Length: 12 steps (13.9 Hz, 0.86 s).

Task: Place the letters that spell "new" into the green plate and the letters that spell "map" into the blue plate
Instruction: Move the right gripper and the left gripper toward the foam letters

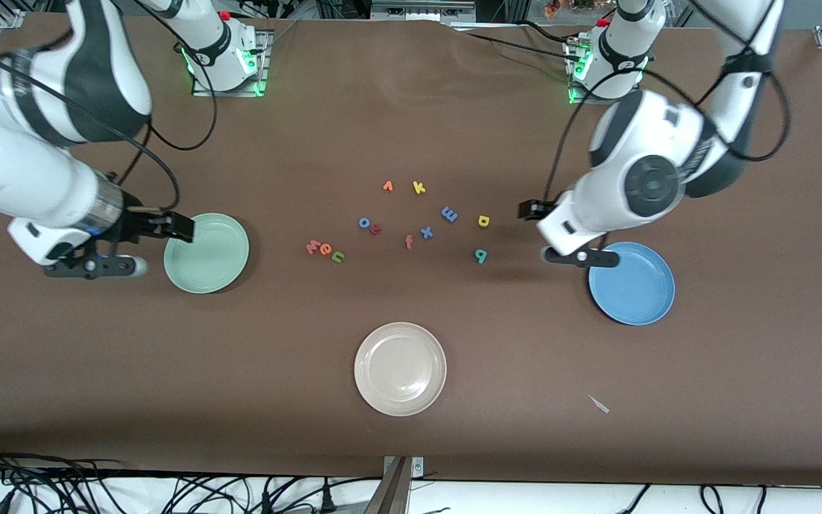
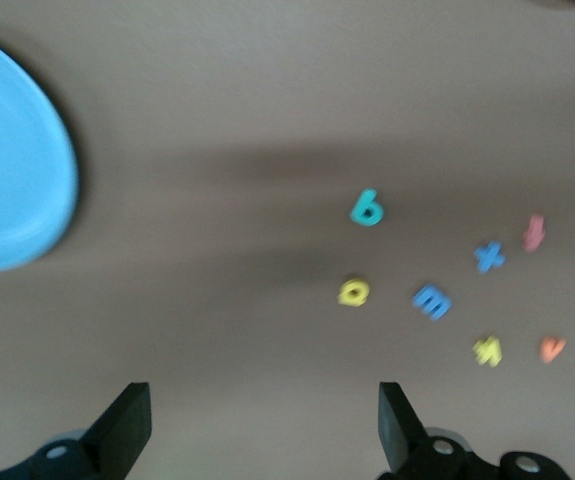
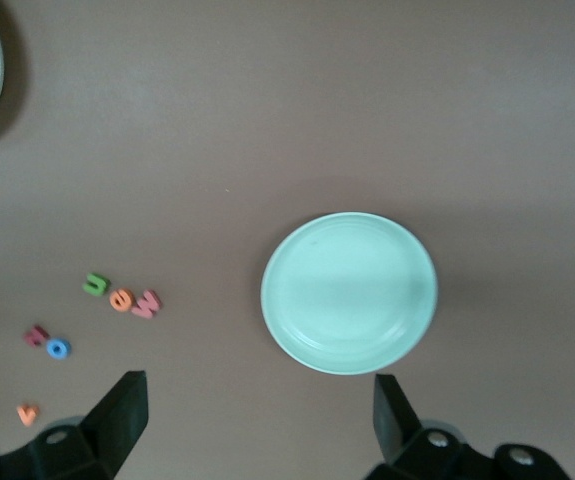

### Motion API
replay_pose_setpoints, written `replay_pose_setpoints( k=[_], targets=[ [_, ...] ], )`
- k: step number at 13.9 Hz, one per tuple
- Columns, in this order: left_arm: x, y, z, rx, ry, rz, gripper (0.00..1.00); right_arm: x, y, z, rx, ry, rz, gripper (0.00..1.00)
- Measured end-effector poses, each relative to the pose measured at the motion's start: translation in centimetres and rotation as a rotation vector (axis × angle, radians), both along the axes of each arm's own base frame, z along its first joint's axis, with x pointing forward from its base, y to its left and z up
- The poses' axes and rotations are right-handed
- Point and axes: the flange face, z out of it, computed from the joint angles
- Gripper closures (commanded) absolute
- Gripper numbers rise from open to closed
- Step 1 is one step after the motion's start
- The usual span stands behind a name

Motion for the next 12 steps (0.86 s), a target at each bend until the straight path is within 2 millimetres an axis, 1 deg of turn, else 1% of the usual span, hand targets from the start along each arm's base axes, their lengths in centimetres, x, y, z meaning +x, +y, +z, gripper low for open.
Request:
replay_pose_setpoints(
  k=[1,3,5,7,8,10,12],
  targets=[
    [-0.6,-2.3,-1.3,0.022,-0.005,0.059,0.00,0.0,0.8,-1.1,-0.004,-0.003,-0.029,0.00],
    [-2.3,-6.5,-4.2,0.056,-0.029,0.182,0.00,-0.2,1.3,-2.7,-0.008,-0.009,-0.079,0.00],
    [-4.7,-9.5,-6.8,0.085,-0.055,0.321,0.00,-0.5,2.0,-4.5,0.000,-0.010,-0.159,0.00],
    [-7.5,-12.1,-9.1,0.109,-0.082,0.473,0.00,-1.4,3.4,-7.1,0.004,-0.012,-0.232,0.00],
    [-9.1,-13.3,-10.3,0.113,-0.107,0.549,0.00,-2.1,4.3,-8.7,0.004,-0.011,-0.267,0.00],
    [-11.7,-14.7,-12.6,0.120,-0.132,0.651,0.00,-3.4,6.1,-11.2,0.006,-0.010,-0.334,0.00],
    [-13.1,-15.2,-14.2,0.138,-0.128,0.727,0.00,-4.6,7.8,-12.9,0.010,-0.019,-0.399,0.00]
  ],
)
